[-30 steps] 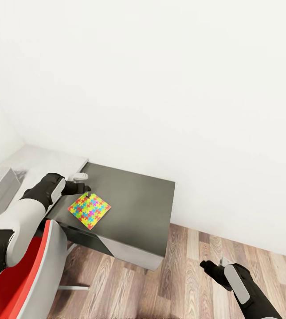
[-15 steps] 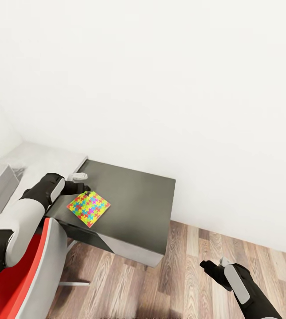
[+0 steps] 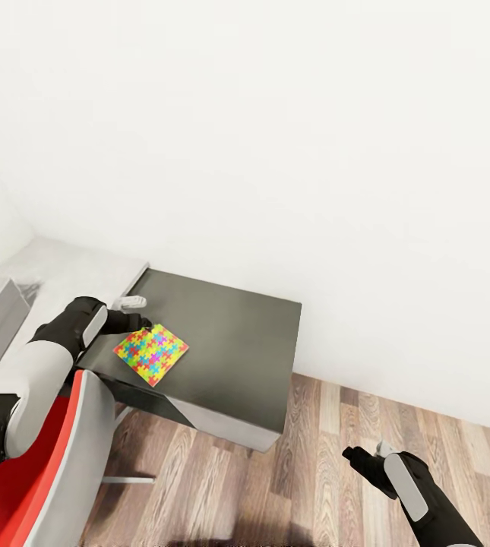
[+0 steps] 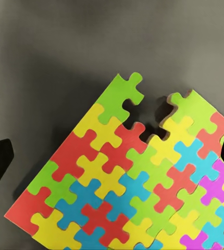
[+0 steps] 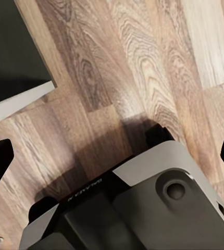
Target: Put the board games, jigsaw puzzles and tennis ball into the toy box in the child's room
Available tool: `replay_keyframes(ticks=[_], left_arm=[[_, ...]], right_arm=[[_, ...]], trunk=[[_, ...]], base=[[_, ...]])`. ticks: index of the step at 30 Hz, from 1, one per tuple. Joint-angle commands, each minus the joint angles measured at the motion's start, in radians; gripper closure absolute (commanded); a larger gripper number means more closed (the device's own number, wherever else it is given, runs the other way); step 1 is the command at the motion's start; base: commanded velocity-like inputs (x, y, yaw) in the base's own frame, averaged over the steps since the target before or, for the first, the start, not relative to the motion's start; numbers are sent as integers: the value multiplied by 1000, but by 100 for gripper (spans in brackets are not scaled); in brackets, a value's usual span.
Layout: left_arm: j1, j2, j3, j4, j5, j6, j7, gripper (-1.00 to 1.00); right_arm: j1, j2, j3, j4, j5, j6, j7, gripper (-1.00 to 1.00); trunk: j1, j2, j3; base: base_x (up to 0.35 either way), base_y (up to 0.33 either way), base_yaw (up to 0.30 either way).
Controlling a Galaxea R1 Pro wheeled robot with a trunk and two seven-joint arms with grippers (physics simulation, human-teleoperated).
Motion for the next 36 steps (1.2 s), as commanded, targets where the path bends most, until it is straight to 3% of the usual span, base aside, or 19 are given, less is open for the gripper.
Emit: replay_keyframes(ticks=[1,36], left_arm=[[-1,1,-5,-1,9,5,2,-100],[-1,3,-18,-1,9,2,-1,-100]], right_arm=[[0,0,0,-2,-11,3,-9,-100],[0,0,0,-2,-9,3,-9,-100]], trunk=[[0,-2,-3],[0,-2,-59]], base=[[0,0,0],[0,0,0]])
